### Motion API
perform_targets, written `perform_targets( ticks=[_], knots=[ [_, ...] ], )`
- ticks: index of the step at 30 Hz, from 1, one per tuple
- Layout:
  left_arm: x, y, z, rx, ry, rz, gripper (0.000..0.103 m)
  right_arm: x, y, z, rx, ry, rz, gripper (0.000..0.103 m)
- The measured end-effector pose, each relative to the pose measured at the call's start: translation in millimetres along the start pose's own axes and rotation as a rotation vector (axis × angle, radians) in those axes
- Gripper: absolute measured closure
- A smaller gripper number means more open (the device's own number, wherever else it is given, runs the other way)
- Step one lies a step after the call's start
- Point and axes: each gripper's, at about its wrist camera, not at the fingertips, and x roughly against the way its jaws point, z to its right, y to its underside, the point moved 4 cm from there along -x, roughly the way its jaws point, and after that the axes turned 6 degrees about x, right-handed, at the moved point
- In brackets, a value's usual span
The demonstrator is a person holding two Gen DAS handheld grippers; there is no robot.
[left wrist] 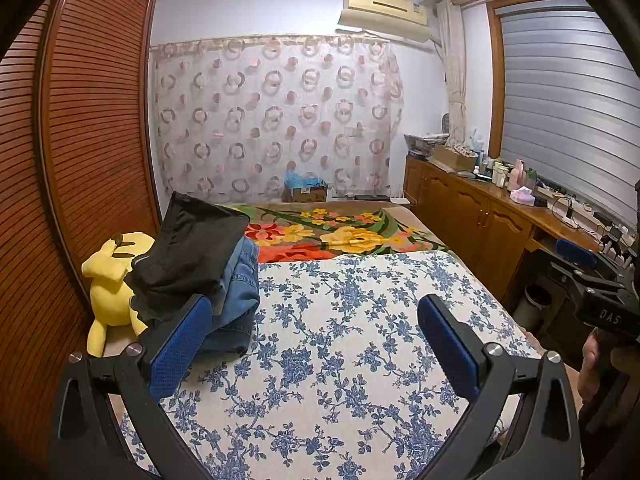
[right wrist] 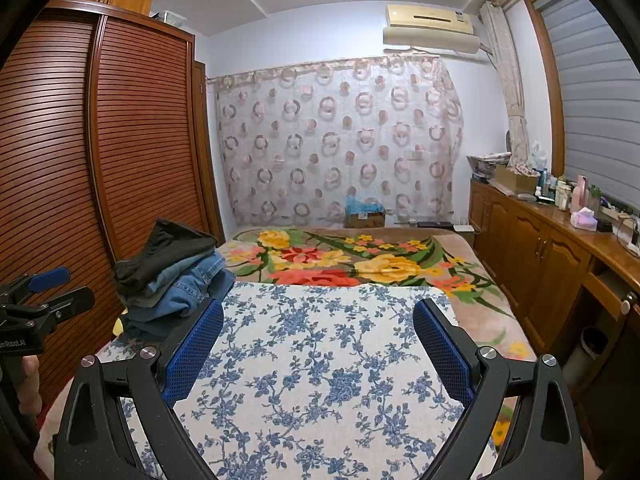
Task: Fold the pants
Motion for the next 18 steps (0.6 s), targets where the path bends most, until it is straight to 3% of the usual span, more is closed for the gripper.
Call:
perform_targets(
  ticks=[18],
  knots=[
    [0.4, 0.8, -1.3, 0.001, -0.001, 0.000, 0.000, 0.1, -0.2, 1.0, -0.002, -0.003, 0.000, 0.007]
  ],
)
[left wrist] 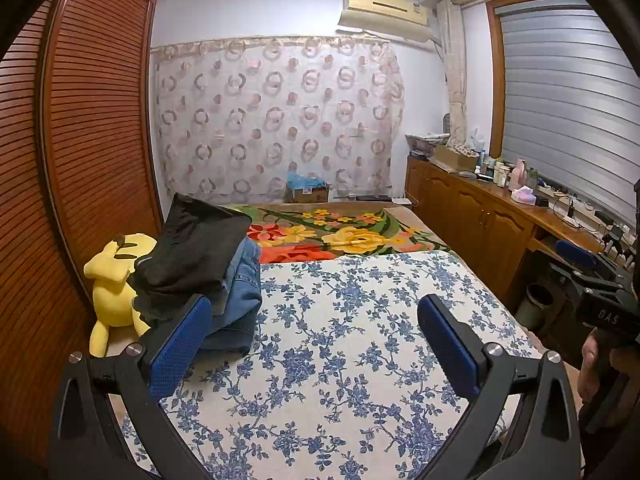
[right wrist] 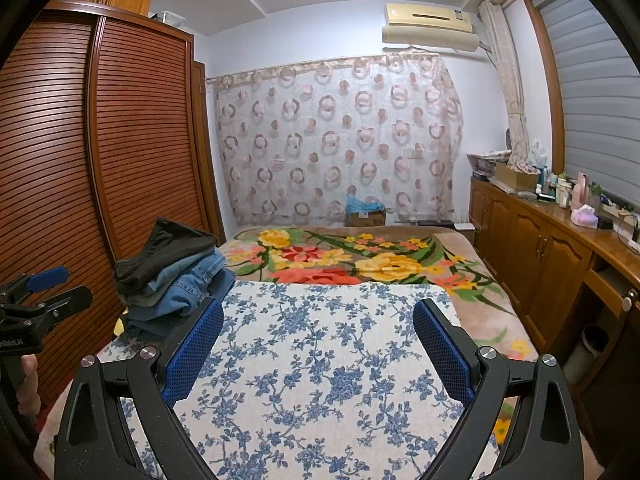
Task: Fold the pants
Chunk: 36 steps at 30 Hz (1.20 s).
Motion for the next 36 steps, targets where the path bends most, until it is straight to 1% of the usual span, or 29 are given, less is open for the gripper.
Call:
perform_targets(
  ticks=[36],
  knots=[
    [0.5, 1.4, -0.9, 0.000, 0.000, 0.002, 0.000, -0.8, 2.0, -0.8, -0.001, 0.008, 0.001, 0.007]
  ],
)
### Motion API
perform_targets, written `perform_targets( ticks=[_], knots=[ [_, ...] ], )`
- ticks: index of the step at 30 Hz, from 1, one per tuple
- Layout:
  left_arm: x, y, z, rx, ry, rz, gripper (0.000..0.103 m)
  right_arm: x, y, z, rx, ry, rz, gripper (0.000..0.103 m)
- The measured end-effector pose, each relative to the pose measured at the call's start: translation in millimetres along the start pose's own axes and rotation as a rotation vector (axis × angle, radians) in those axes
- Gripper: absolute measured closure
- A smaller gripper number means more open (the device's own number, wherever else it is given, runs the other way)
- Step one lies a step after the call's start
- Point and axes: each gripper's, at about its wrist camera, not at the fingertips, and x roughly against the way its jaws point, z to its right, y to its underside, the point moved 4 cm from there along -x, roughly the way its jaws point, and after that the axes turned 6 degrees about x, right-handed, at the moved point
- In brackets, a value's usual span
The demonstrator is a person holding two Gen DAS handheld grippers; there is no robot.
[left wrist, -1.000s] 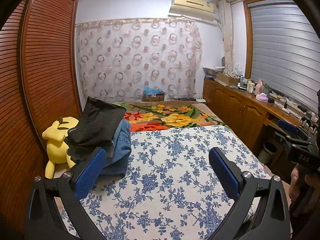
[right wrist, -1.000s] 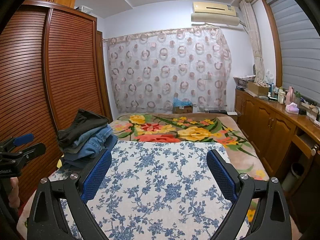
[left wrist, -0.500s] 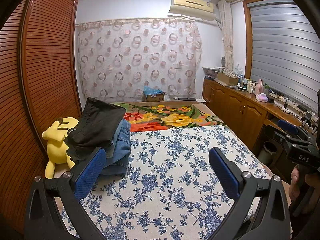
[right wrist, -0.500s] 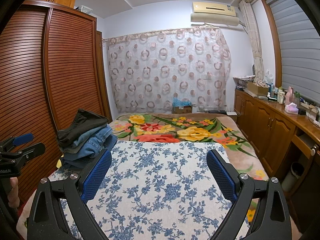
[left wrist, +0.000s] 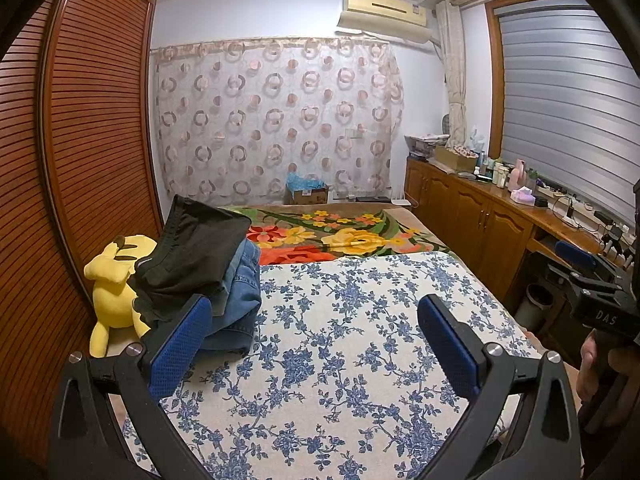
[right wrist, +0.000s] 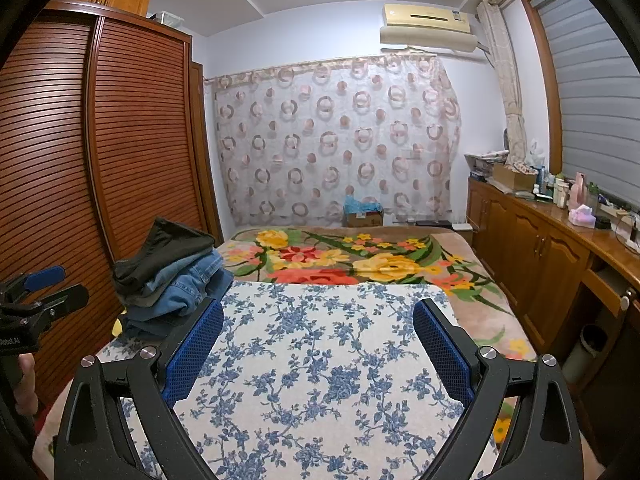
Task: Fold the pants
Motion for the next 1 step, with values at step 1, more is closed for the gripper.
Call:
perform_targets(
  ticks=[1],
  knots=[
    [0.0, 0.0, 0.0, 0.000, -0.001, 0.000, 0.000, -0.1, 0.3, 0.2, 0.000, 0.000, 0.000, 0.007]
  ],
)
